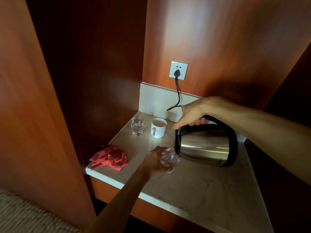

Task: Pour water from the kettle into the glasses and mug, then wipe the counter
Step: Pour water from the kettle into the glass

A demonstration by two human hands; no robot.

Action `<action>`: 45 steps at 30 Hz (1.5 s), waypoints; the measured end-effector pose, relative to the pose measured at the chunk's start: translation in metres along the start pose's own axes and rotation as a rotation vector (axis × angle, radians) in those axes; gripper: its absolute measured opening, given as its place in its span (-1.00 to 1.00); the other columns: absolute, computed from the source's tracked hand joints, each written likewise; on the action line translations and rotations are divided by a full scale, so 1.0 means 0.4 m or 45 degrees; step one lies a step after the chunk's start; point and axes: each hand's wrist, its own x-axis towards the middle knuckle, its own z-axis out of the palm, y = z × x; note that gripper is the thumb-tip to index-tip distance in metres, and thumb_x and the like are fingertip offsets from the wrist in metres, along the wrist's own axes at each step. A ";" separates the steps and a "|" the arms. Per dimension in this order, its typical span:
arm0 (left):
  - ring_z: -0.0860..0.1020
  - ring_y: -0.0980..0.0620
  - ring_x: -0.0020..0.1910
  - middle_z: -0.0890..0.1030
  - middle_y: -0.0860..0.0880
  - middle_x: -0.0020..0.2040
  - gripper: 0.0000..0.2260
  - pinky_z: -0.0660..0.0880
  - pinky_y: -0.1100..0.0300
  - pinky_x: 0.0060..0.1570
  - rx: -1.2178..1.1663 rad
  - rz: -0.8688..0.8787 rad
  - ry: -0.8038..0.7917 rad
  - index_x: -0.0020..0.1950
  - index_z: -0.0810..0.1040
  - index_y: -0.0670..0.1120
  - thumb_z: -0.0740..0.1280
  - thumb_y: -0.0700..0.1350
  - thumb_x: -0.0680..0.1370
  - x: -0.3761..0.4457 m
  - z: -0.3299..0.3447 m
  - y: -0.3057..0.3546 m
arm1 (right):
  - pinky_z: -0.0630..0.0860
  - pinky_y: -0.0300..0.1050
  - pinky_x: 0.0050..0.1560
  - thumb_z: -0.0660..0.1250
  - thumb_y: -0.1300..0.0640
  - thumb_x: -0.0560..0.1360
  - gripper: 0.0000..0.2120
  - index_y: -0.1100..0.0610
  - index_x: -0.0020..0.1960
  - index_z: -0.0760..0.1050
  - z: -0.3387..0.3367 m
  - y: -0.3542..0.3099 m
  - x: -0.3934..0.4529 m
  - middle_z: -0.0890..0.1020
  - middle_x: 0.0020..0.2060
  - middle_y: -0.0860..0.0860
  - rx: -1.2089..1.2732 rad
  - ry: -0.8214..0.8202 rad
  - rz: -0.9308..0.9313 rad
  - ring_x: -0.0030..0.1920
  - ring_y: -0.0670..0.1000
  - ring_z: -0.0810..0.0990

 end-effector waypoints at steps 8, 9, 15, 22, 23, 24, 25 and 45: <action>0.62 0.11 0.05 0.59 0.09 0.16 -0.28 0.61 0.10 0.10 0.029 0.013 0.000 0.32 0.50 0.11 0.64 0.13 0.20 0.002 0.000 0.000 | 0.27 -0.22 -0.46 0.36 -0.34 0.32 -0.52 0.08 -0.35 0.38 0.006 0.017 0.002 0.34 -0.55 -0.01 0.028 0.018 -0.037 -0.58 0.04 0.24; 0.62 0.10 0.06 0.59 0.09 0.17 -0.27 0.61 0.09 0.10 0.037 0.012 -0.006 0.33 0.49 0.11 0.63 0.14 0.20 0.003 0.001 0.000 | 0.28 -0.21 -0.45 0.36 -0.35 0.34 -0.51 0.08 -0.35 0.38 0.009 0.027 -0.001 0.34 -0.55 -0.01 0.053 0.029 -0.043 -0.58 0.04 0.24; 0.62 0.14 0.03 0.58 0.14 0.17 -0.25 0.62 0.09 0.07 0.029 -0.005 -0.002 0.32 0.44 0.16 0.59 0.22 0.18 0.001 0.008 -0.007 | 0.33 -0.13 -0.38 0.36 -0.43 0.41 -0.41 0.05 -0.46 0.38 0.045 0.120 -0.021 0.36 -0.60 -0.02 0.232 0.087 -0.137 -0.61 0.03 0.29; 0.62 0.21 -0.02 0.57 0.22 0.12 -0.24 0.64 0.16 0.02 0.028 -0.012 0.005 0.30 0.40 0.23 0.60 0.25 0.16 0.005 0.012 -0.016 | 0.22 -0.20 -0.50 0.35 -0.47 0.42 -0.37 0.06 -0.45 0.39 0.092 0.228 -0.035 0.32 -0.54 0.04 0.545 0.193 -0.188 -0.57 0.01 0.26; 0.62 0.22 -0.02 0.57 0.22 0.12 -0.23 0.64 0.16 0.02 0.028 -0.008 0.008 0.31 0.39 0.23 0.60 0.25 0.16 0.005 0.011 -0.018 | 0.20 -0.22 -0.51 0.35 -0.47 0.44 -0.38 0.04 -0.46 0.39 0.096 0.237 -0.036 0.31 -0.54 0.03 0.579 0.198 -0.182 -0.57 0.01 0.24; 0.62 0.21 -0.02 0.57 0.21 0.12 -0.22 0.64 0.16 0.02 0.030 0.000 0.011 0.31 0.38 0.23 0.60 0.26 0.15 0.004 0.011 -0.019 | 0.19 -0.24 -0.52 0.34 -0.46 0.46 -0.39 0.00 -0.48 0.38 0.099 0.243 -0.036 0.30 -0.55 0.01 0.607 0.195 -0.176 -0.58 -0.01 0.22; 0.62 0.20 -0.01 0.57 0.21 0.11 -0.22 0.64 0.15 0.02 0.029 0.005 0.010 0.31 0.38 0.24 0.60 0.25 0.15 0.004 0.012 -0.018 | 0.17 -0.25 -0.53 0.33 -0.46 0.47 -0.39 -0.01 -0.49 0.37 0.104 0.248 -0.034 0.30 -0.55 -0.02 0.625 0.193 -0.171 -0.58 -0.02 0.22; 0.61 0.22 -0.02 0.57 0.21 0.08 -0.30 0.62 0.16 0.01 0.041 0.041 0.002 0.27 0.49 0.19 0.59 0.25 0.17 0.003 0.007 -0.011 | 0.26 -0.26 -0.50 0.35 -0.50 0.41 -0.37 0.05 -0.41 0.40 0.134 0.253 -0.033 0.36 -0.51 0.00 0.591 0.215 -0.172 -0.56 -0.04 0.30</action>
